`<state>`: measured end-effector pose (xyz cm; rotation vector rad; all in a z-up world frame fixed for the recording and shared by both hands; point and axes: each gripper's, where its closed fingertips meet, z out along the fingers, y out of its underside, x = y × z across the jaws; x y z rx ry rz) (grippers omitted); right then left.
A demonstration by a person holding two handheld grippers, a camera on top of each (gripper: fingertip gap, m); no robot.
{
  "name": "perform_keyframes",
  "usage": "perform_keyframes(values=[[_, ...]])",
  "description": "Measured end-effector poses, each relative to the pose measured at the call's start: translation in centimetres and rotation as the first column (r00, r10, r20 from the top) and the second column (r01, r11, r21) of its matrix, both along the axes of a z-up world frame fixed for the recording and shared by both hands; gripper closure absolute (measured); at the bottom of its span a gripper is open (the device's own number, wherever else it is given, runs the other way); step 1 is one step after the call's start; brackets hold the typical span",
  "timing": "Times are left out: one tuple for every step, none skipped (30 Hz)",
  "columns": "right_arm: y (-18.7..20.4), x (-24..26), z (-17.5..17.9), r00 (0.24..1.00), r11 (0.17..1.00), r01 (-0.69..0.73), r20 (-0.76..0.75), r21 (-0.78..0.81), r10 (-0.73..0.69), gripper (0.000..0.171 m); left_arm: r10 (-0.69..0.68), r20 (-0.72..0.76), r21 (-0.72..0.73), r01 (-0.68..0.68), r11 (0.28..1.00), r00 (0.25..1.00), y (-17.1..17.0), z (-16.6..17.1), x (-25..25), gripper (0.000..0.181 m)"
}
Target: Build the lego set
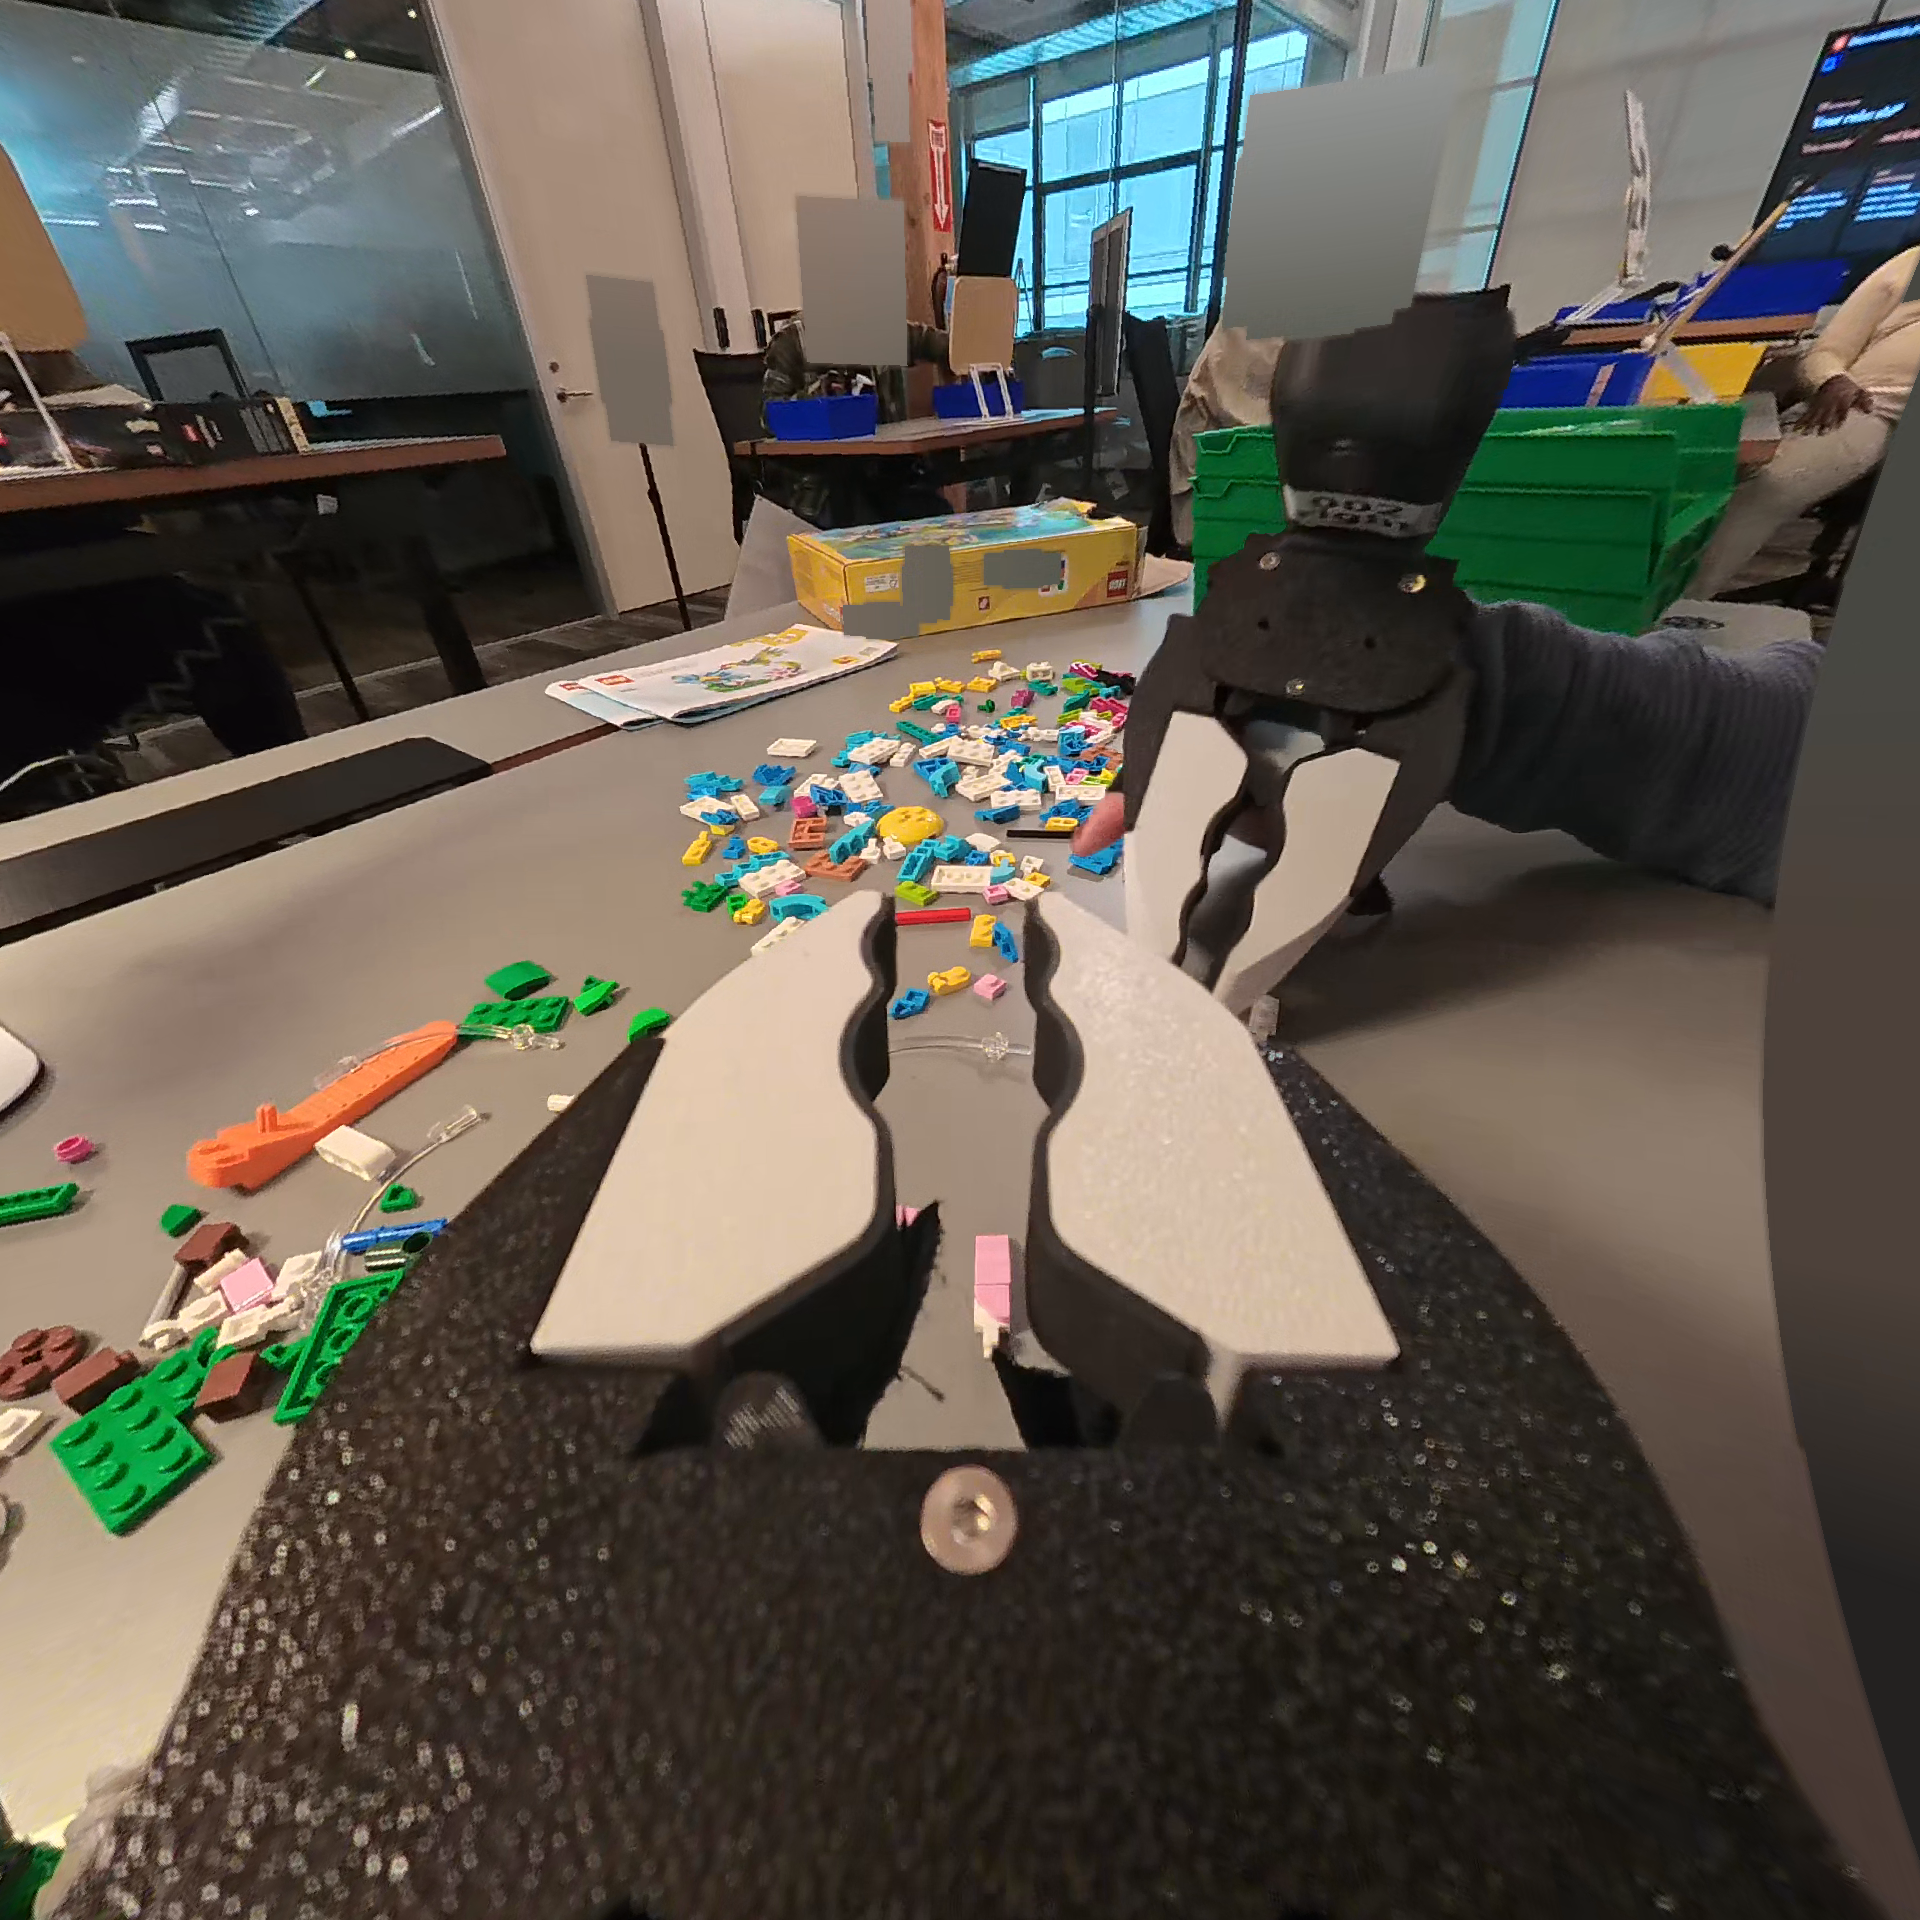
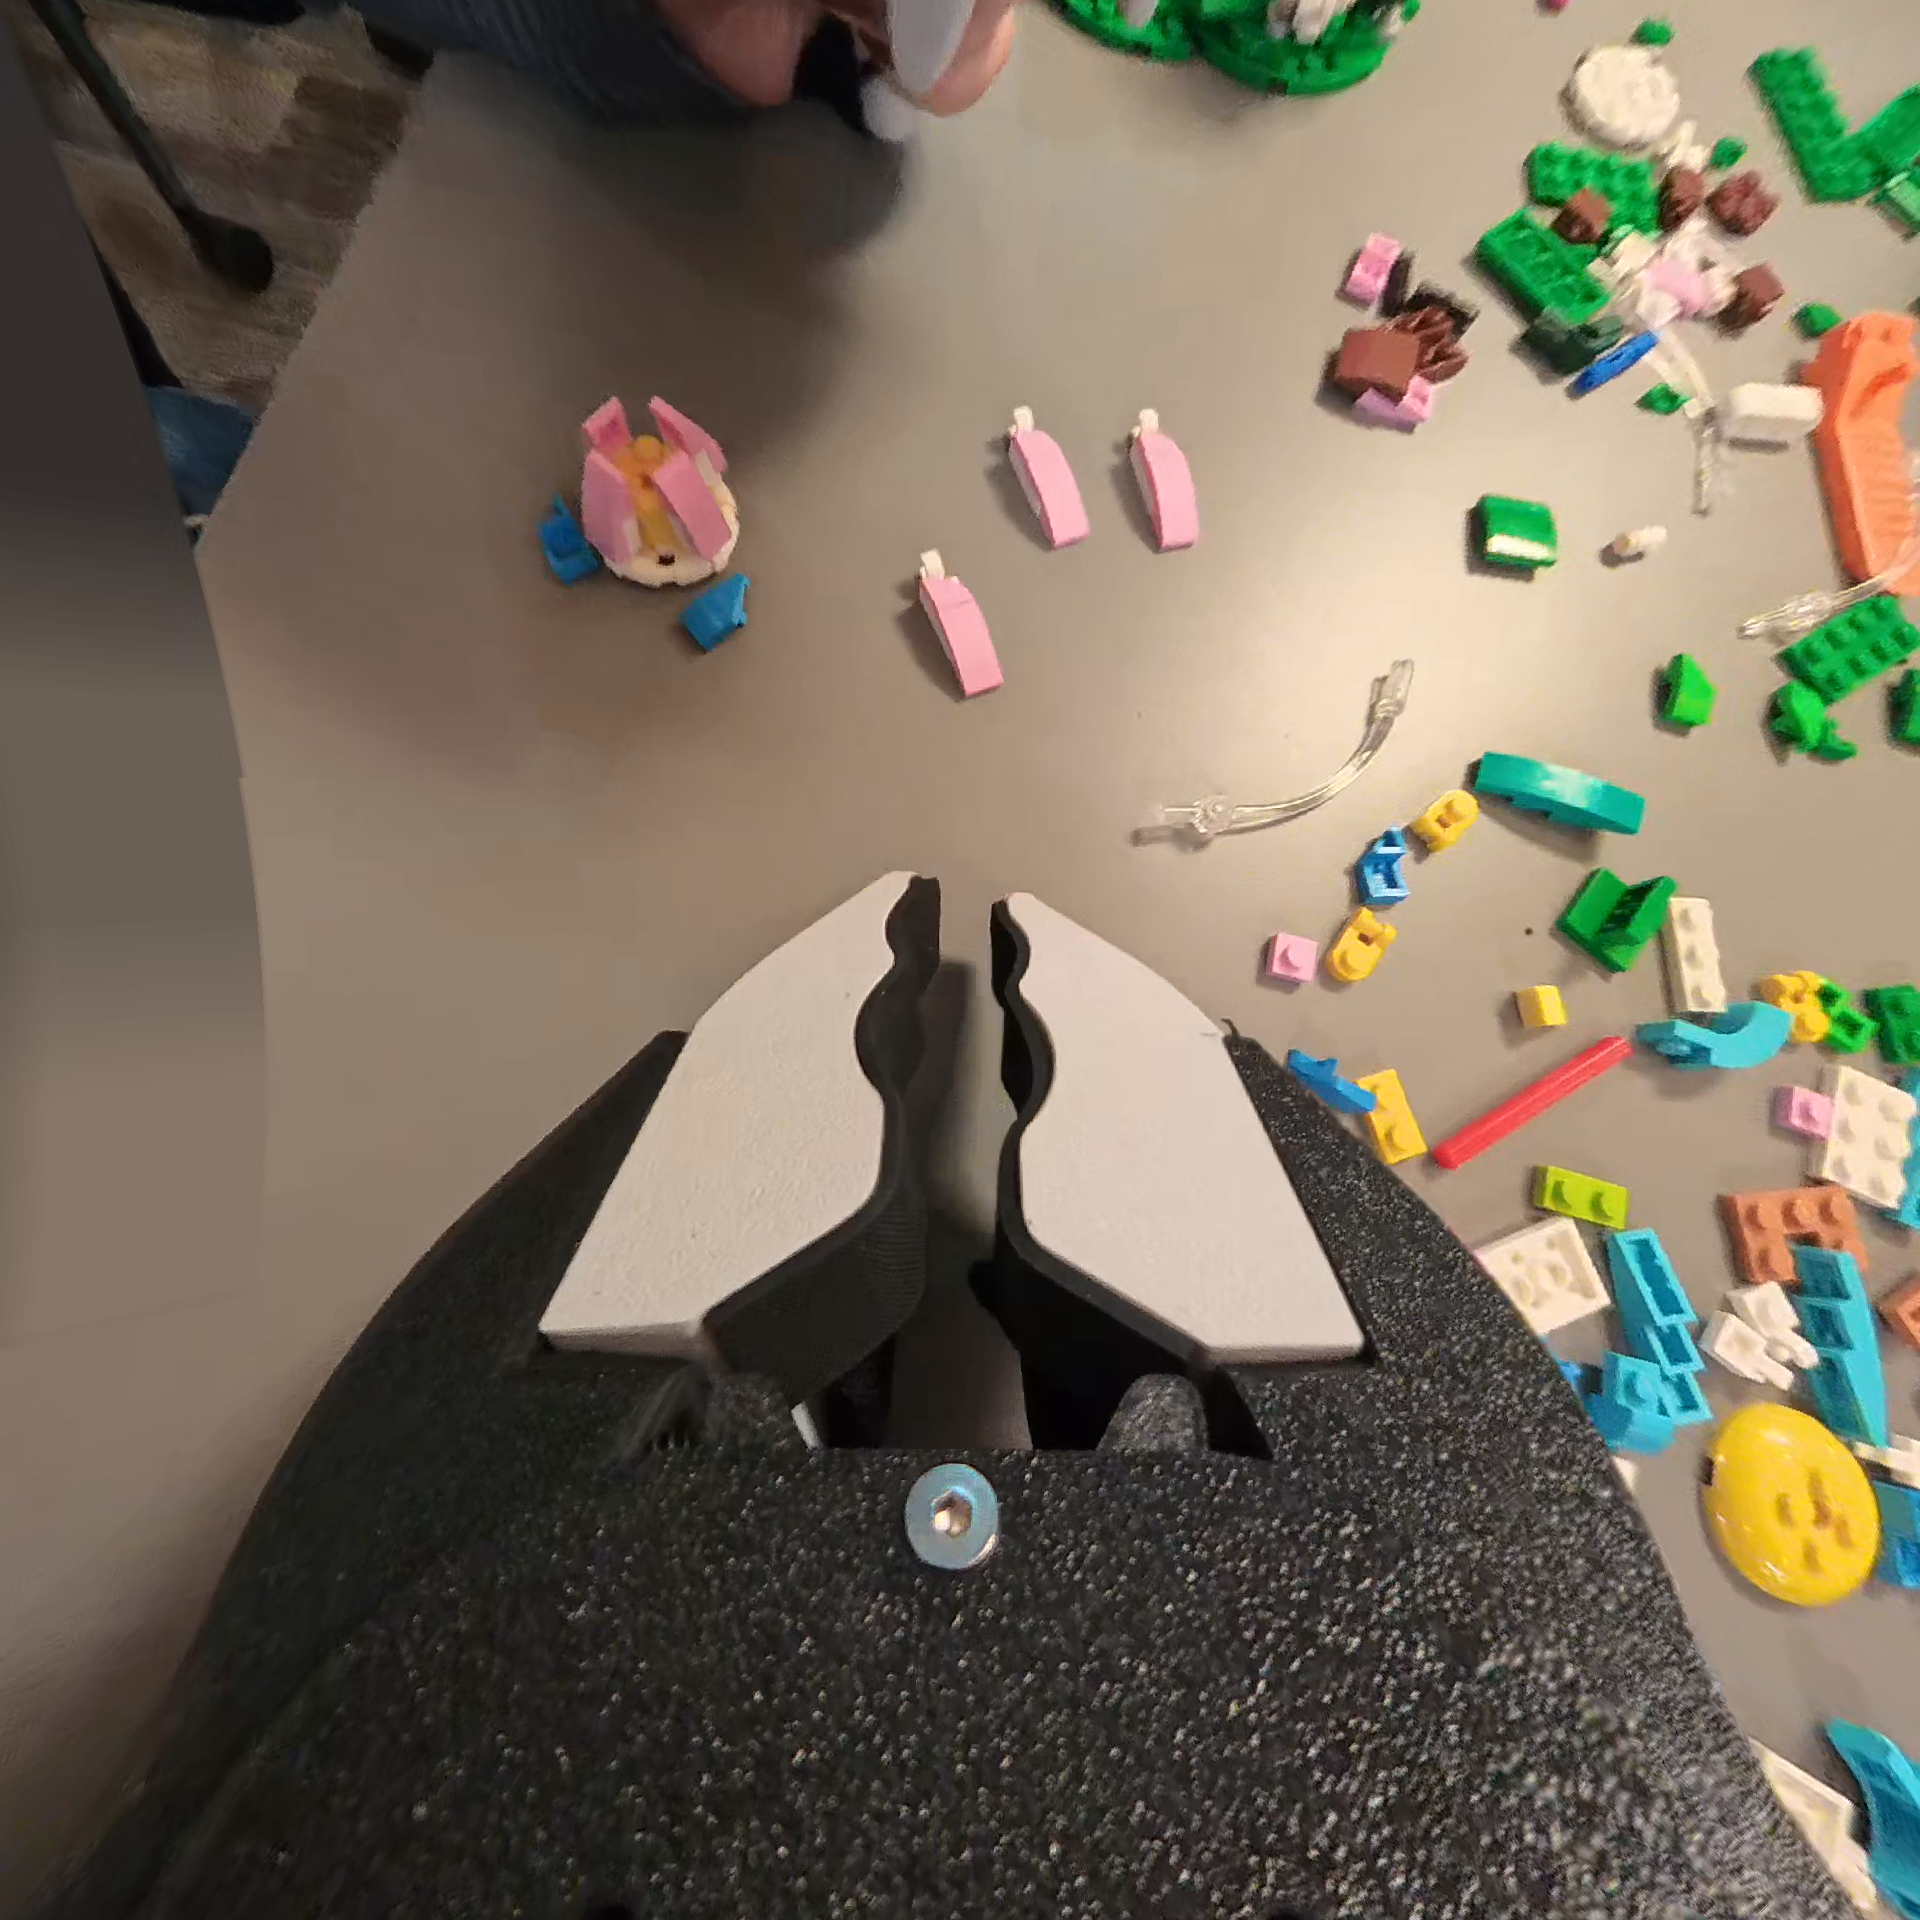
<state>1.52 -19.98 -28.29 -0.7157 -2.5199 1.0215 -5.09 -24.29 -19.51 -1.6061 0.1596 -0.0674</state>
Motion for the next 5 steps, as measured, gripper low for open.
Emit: perform_keyframes(values=[[-0.1, -0.2, 0.4, 1.000, 1.000, 0.005, -0.031, -0.017, -0.005, 0.162, 0.000, -0.001, -0.001, 0.000, 1.000, 1.000, -0.1, 0.0, 0.0, 0.159], [-0.4, -0.3, 0.7, 0.998, 0.999, -0.003, -0.062, -0.034, 0.001, 0.163, -0.010, -0.002, -0.012, 0.010, 1.000, 1.000, -0.2, -0.2, 0.1, 0.161], [-0.7, -0.5, 1.1, 0.995, 0.999, -0.009, -0.095, -0.045, 0.005, 0.162, -0.029, -0.004, -0.031, 0.029, 0.999, 1.000, -0.3, -0.5, 0.3, 0.165], [-1.2, -0.7, 1.3, 0.992, 0.998, -0.022, -0.122, -0.052, 0.016, 0.162, -0.055, -0.011, -0.054, 0.054, 0.997, 0.998, -0.5, -0.8, 0.7, 0.168], [-1.8, -0.8, 1.5, 0.990, 0.998, -0.045, -0.135, -0.053, 0.038, 0.162, -0.092, -0.030, -0.088, 0.089, 0.992, 0.995, -0.7, -1.3, 1.2, 0.172]])
